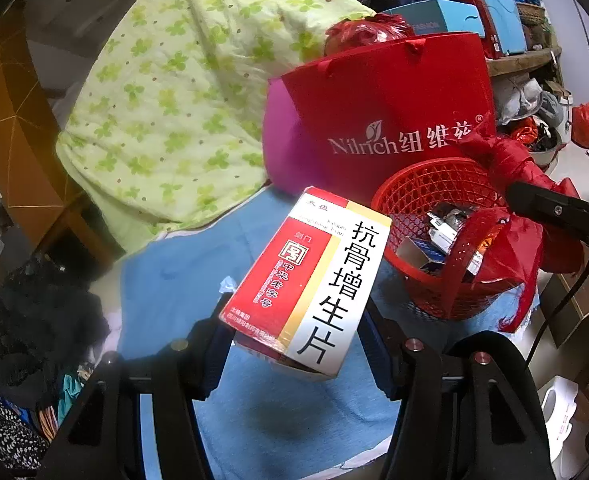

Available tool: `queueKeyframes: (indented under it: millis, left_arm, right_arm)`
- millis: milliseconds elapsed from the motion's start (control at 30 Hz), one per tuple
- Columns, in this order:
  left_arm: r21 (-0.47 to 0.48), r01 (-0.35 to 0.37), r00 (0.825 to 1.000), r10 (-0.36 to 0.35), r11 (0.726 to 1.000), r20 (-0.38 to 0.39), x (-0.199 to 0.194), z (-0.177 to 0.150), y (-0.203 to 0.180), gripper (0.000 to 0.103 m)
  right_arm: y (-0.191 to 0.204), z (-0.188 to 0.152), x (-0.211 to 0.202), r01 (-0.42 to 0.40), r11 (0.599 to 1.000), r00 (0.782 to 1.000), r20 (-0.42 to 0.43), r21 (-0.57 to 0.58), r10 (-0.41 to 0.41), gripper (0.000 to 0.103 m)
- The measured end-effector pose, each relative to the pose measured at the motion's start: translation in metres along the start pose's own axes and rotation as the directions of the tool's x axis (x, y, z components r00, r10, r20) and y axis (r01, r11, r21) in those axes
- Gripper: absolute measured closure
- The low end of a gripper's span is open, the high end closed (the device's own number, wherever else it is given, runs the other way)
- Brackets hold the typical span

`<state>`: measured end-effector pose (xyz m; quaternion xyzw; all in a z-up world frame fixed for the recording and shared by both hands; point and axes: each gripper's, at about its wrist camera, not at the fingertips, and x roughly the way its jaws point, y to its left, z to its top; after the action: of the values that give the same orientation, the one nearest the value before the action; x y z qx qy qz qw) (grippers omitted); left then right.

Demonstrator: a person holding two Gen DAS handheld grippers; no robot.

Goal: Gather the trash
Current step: 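Carry pill box with left tool toward basket while right carries red ribbon, then open left tool over basket releasing pill box while right releases red ribbon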

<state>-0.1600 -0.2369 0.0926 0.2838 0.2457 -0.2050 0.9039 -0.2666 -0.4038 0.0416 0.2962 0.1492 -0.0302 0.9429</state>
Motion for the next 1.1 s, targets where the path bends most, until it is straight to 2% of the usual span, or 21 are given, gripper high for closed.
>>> queueKeyframes:
  millis: [733,967,1100]
  left_arm:
    - [0.078,0.033,0.999,-0.035,0.996,0.023,0.006,0.018,-0.038,0.042]
    - [0.095,0.076,0.997,-0.078,0.993,0.023,0.015,0.027,-0.055,0.042]
    - [0.087,0.134,0.991,-0.135,0.987,0.005,0.026,0.033,-0.061,0.042]
  right_arm:
    - [-0.031,0.003,-0.009,0.052,0.997,0.998,0.019,0.05,-0.053,0.073]
    - [-0.044,0.005,-0.012,0.078,0.995,0.996,0.025,0.066,-0.08,0.073]
    - [-0.05,0.008,-0.012,0.097,0.993,0.995,0.028,0.069,-0.099,0.073]
